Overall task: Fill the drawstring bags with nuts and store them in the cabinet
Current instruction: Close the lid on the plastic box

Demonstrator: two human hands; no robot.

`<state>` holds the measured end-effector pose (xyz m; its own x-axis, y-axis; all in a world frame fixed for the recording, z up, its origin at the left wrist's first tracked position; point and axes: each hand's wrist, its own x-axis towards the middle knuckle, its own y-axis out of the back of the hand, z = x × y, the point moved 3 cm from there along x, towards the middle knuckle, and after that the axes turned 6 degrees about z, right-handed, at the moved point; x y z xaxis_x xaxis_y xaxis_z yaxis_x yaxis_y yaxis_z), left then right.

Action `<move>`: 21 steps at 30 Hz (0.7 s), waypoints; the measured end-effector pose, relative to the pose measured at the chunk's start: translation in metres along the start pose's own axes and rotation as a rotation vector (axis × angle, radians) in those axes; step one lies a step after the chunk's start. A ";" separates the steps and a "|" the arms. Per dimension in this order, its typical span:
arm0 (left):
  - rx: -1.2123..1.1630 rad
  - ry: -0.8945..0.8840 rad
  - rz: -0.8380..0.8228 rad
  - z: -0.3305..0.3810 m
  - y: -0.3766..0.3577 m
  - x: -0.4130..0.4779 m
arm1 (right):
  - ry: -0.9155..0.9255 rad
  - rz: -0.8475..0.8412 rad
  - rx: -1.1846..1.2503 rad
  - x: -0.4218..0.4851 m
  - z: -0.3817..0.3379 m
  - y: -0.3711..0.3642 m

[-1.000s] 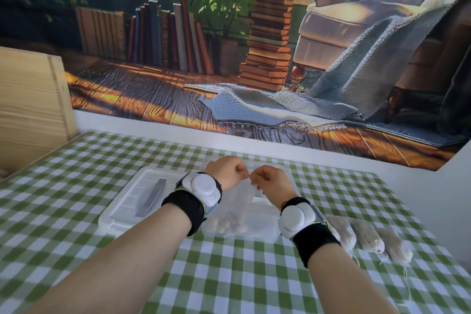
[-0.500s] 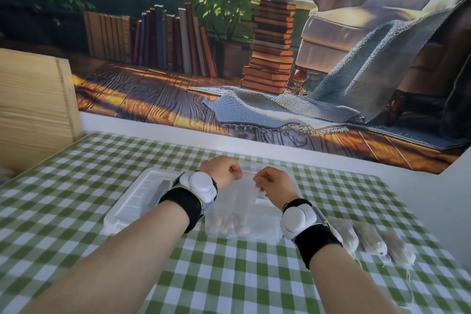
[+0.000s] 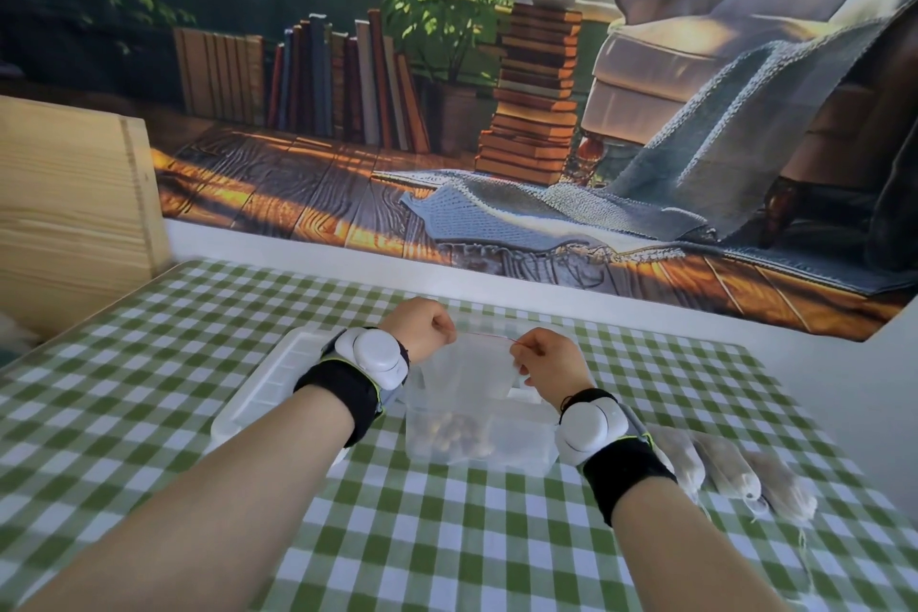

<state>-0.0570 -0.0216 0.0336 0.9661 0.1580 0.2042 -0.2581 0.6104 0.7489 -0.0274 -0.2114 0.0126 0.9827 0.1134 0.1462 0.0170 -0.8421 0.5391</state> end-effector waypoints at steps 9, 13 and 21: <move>-0.080 -0.019 0.027 -0.006 0.007 0.000 | -0.022 -0.012 -0.011 0.000 0.000 -0.001; -0.100 -0.033 0.040 -0.007 0.009 0.000 | -0.022 -0.017 -0.009 -0.002 -0.001 0.000; -0.142 -0.052 0.058 -0.010 0.017 -0.003 | -0.055 -0.018 -0.009 -0.003 -0.002 0.001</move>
<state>-0.0643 -0.0037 0.0395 0.9471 0.1578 0.2794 -0.3061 0.7054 0.6392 -0.0305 -0.2110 0.0145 0.9910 0.0986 0.0905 0.0330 -0.8354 0.5486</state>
